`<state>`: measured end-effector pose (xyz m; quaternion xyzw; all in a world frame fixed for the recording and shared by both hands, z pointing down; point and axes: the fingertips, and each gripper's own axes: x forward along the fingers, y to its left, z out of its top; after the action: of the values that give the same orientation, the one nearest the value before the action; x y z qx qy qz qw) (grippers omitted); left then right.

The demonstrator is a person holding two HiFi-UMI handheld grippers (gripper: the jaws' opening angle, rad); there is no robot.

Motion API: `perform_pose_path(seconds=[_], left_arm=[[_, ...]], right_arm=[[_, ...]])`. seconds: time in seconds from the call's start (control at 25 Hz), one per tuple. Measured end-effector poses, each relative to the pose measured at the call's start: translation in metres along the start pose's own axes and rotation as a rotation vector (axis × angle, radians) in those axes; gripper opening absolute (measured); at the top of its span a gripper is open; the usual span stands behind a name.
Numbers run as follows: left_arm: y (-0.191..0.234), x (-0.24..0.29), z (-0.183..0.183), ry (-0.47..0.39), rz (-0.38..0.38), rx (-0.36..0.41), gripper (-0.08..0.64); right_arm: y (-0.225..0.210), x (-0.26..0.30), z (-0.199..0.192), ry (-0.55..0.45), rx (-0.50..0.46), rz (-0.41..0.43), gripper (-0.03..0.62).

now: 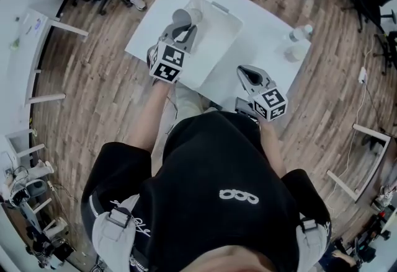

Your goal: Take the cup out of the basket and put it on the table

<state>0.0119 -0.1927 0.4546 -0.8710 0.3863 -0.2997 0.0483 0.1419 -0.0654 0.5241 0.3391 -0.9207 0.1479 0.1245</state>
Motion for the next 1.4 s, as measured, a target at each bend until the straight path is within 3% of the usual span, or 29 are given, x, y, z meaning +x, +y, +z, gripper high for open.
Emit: perform_pose_path(seconds=[0.16,0.32,0.92,1.4], left_arm=[[0.003,-0.047,0.024,-0.104,0.054,-0.055,0.025],[0.0,-0.075,0.029,-0.146,0.094,-0.081,0.025],[-0.004,-0.103,0.017,-0.148,0.113,-0.116,0.025],[0.035,-0.118,-0.02,-0.152,0.098,-0.164,0.025]], right_arm=[[0.003,-0.005,0.009,-0.024,-0.004,0.008,0.026],[0.007,-0.006,0.013,-0.038,-0.008,0.018,0.026],[0.016,-0.014,0.009,-0.037,0.014,0.016,0.026],[0.032,0.017,0.038,-0.041,-0.002,-0.019,0.026]])
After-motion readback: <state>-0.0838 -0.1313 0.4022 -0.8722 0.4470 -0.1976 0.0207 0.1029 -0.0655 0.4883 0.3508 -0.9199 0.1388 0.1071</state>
